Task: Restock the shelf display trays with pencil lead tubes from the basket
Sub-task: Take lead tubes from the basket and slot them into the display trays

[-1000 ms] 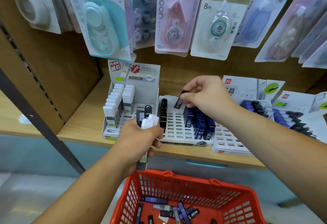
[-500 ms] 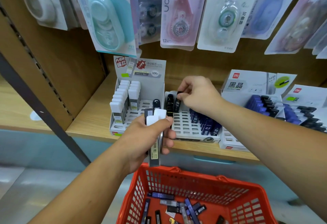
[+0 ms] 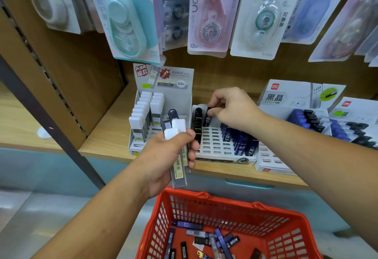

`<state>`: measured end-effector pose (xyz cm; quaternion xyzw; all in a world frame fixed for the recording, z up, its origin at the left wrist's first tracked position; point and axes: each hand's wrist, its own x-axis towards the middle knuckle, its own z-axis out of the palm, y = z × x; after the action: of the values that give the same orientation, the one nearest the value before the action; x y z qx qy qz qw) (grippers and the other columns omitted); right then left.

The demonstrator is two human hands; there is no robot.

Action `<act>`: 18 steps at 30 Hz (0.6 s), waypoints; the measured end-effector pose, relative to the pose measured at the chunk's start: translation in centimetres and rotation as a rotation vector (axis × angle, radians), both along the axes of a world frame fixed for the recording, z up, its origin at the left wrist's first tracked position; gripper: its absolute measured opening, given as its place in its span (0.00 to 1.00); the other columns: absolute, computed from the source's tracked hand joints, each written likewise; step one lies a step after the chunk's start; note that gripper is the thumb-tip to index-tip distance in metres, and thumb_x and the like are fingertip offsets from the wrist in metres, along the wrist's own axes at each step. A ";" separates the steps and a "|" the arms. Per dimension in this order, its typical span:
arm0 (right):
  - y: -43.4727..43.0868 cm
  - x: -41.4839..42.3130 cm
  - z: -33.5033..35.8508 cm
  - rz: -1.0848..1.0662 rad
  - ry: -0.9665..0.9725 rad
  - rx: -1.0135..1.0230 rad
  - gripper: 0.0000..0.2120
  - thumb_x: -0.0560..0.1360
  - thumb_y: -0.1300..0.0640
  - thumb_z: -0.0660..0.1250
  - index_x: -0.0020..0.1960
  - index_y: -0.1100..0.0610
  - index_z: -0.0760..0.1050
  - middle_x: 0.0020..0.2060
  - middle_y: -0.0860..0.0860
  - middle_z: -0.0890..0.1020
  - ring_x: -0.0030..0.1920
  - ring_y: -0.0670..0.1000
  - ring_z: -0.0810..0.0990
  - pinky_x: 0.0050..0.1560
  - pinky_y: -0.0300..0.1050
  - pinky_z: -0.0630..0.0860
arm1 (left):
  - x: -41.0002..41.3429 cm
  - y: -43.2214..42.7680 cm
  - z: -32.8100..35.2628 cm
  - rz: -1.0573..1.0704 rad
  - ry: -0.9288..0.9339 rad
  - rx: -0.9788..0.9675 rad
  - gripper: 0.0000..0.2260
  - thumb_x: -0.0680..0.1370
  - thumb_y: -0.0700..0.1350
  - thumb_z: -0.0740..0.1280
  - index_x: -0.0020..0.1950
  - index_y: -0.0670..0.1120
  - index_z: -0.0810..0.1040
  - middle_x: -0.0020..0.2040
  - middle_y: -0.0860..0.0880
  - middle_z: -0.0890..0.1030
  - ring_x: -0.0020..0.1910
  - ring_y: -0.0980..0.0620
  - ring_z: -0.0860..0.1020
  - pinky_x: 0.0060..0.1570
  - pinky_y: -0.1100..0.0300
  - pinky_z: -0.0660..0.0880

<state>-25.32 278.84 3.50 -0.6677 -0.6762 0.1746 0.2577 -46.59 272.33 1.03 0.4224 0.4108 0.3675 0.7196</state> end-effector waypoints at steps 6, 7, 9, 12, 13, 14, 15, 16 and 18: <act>-0.7 -0.6 -0.2 0.019 -0.230 0.061 0.03 0.76 0.49 0.74 0.46 0.41 0.82 0.45 0.43 0.80 0.54 0.51 0.79 0.53 0.53 0.78 | -0.1 0.2 0.3 0.080 -0.121 -0.052 0.08 0.83 0.47 0.68 0.51 0.42 0.79 0.42 0.42 0.82 0.37 0.48 0.81 0.38 0.56 0.80; -0.9 -0.9 0.1 0.026 -0.329 0.071 0.06 0.78 0.46 0.72 0.54 0.40 0.83 0.47 0.44 0.77 0.57 0.52 0.76 0.53 0.52 0.76 | -0.1 0.3 0.3 0.103 -0.138 -0.057 0.08 0.83 0.48 0.68 0.52 0.43 0.78 0.42 0.43 0.83 0.39 0.48 0.81 0.40 0.54 0.81; -1.4 -1.5 0.5 0.016 -0.476 0.033 0.17 0.80 0.42 0.68 0.67 0.43 0.80 0.49 0.47 0.71 0.60 0.53 0.72 0.55 0.52 0.75 | 0.0 0.4 0.3 0.148 -0.162 -0.064 0.07 0.83 0.49 0.69 0.52 0.45 0.78 0.41 0.45 0.82 0.39 0.49 0.80 0.42 0.53 0.80; -3.5 -2.3 0.7 0.002 -0.439 0.031 0.22 0.81 0.45 0.66 0.73 0.48 0.75 0.52 0.48 0.71 0.61 0.54 0.74 0.58 0.54 0.76 | 0.1 0.4 0.6 0.201 -0.199 -0.078 0.07 0.83 0.50 0.68 0.52 0.47 0.77 0.38 0.47 0.80 0.37 0.51 0.78 0.44 0.54 0.78; -4.3 -2.6 0.6 0.004 -0.355 0.057 0.20 0.81 0.46 0.68 0.72 0.48 0.76 0.53 0.47 0.73 0.59 0.52 0.75 0.57 0.52 0.77 | 0.0 0.4 0.6 0.218 -0.208 -0.082 0.07 0.83 0.50 0.68 0.52 0.47 0.77 0.38 0.48 0.80 0.36 0.51 0.78 0.43 0.55 0.78; -5.2 -3.2 0.8 -0.004 -0.241 0.088 0.17 0.80 0.47 0.69 0.68 0.48 0.78 0.52 0.46 0.75 0.54 0.48 0.77 0.54 0.49 0.77 | 0.0 0.3 0.8 0.233 -0.211 -0.086 0.07 0.83 0.50 0.68 0.50 0.48 0.77 0.37 0.49 0.79 0.36 0.52 0.78 0.41 0.56 0.78; -6.3 -3.9 1.2 -0.009 -0.095 0.087 0.13 0.78 0.47 0.72 0.61 0.48 0.81 0.49 0.45 0.78 0.48 0.44 0.78 0.49 0.45 0.76 | 0.0 0.3 0.9 0.244 -0.213 -0.090 0.07 0.83 0.51 0.68 0.49 0.48 0.77 0.37 0.50 0.79 0.36 0.52 0.78 0.39 0.57 0.79; -7.2 -4.8 1.6 -0.004 0.076 0.018 0.11 0.76 0.46 0.74 0.56 0.48 0.81 0.47 0.45 0.80 0.43 0.42 0.79 0.46 0.43 0.77 | 0.0 0.3 1.1 0.253 -0.223 -0.096 0.08 0.83 0.51 0.67 0.48 0.48 0.78 0.36 0.50 0.78 0.35 0.53 0.79 0.37 0.58 0.79; -8.7 -6.4 1.8 0.054 0.379 -0.224 0.17 0.70 0.45 0.80 0.54 0.48 0.80 0.42 0.48 0.84 0.39 0.42 0.82 0.44 0.47 0.80 | 0.0 0.0 1.5 0.261 -0.257 -0.127 0.11 0.84 0.51 0.66 0.45 0.47 0.78 0.35 0.49 0.77 0.33 0.52 0.80 0.35 0.55 0.80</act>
<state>-31.77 270.16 5.32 -0.6291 -0.6097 0.3779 0.2995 -46.56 272.34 2.58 0.2688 0.3890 0.4818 0.7377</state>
